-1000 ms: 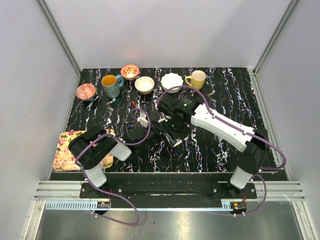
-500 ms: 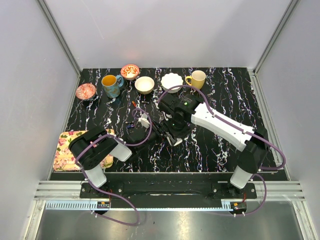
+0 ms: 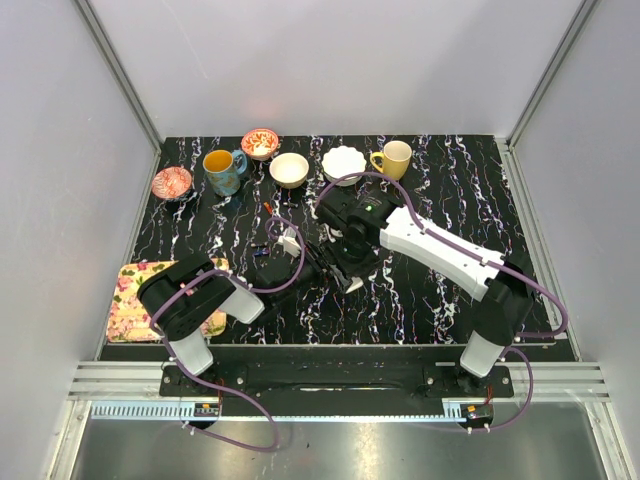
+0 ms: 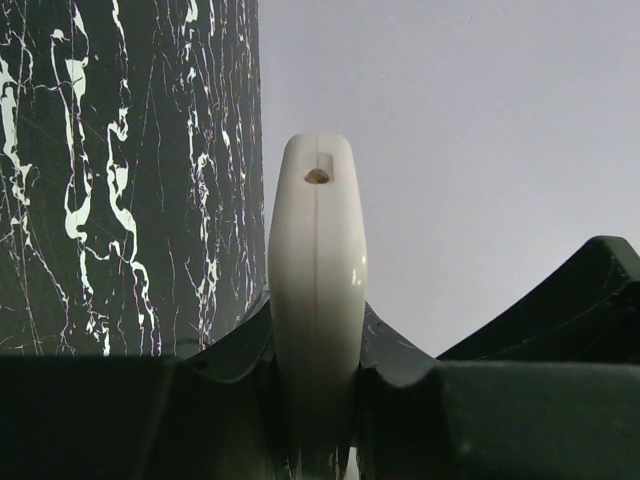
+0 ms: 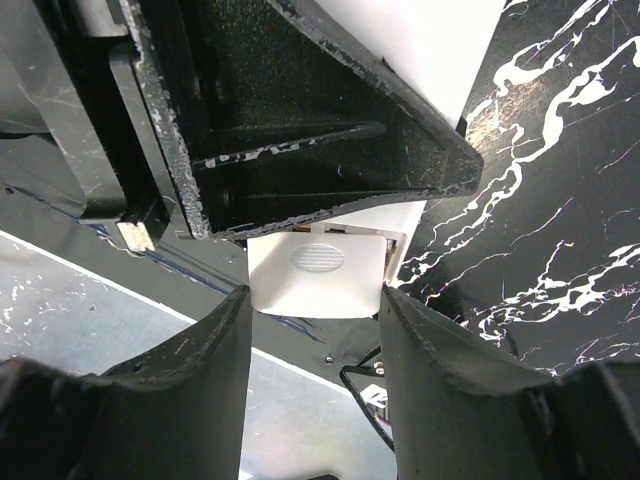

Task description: Load the batteries into the remote control

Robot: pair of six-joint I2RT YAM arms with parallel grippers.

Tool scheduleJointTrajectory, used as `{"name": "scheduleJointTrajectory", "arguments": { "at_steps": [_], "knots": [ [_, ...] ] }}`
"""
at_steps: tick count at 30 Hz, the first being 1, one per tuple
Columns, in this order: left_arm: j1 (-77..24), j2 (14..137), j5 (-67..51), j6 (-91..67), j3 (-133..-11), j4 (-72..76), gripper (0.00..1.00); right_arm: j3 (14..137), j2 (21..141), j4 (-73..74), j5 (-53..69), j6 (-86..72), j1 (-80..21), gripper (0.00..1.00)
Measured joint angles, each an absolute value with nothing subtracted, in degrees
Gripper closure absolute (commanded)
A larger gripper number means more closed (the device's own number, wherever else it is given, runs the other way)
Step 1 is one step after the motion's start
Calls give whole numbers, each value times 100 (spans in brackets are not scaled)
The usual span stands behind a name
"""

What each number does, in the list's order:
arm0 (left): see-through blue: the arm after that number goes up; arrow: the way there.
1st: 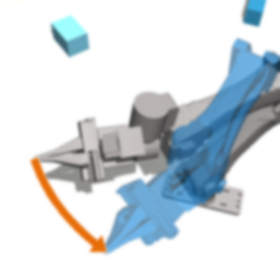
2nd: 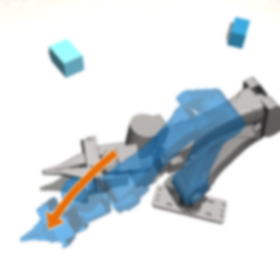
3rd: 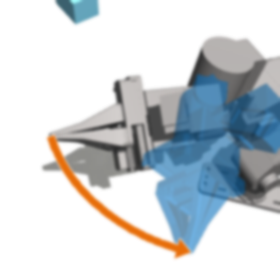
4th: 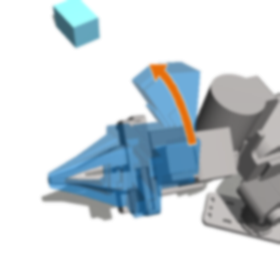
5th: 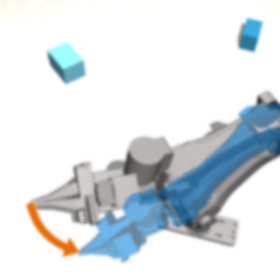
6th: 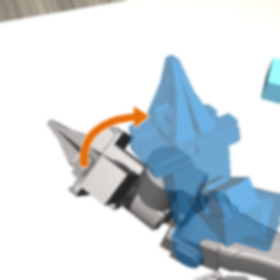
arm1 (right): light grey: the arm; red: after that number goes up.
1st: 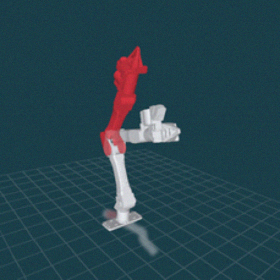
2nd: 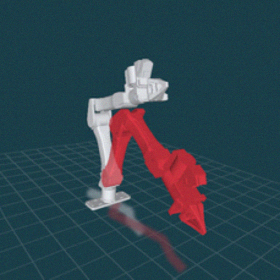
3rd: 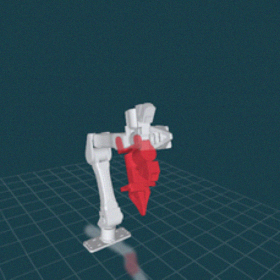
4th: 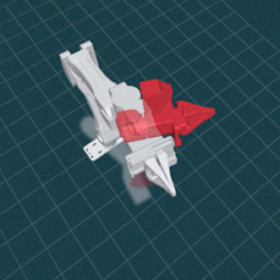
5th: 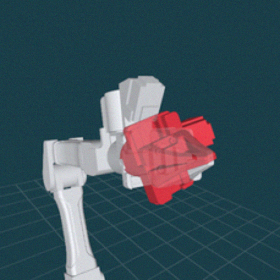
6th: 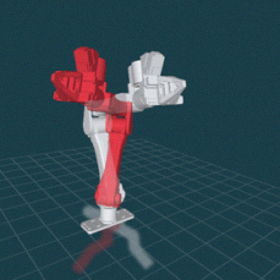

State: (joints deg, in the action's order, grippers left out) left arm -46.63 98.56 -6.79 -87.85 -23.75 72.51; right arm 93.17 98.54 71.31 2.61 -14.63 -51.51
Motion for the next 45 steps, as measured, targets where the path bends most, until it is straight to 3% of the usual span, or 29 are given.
{"name": "scheduleJointTrajectory", "arguments": {
  "at_steps": [45],
  "knots": [
    [-4724, 9841, -473, -8680, -2375, 7207, 100, 9100, 9782, 6976, 198, -1632, -5006, 100]
  ]
}}
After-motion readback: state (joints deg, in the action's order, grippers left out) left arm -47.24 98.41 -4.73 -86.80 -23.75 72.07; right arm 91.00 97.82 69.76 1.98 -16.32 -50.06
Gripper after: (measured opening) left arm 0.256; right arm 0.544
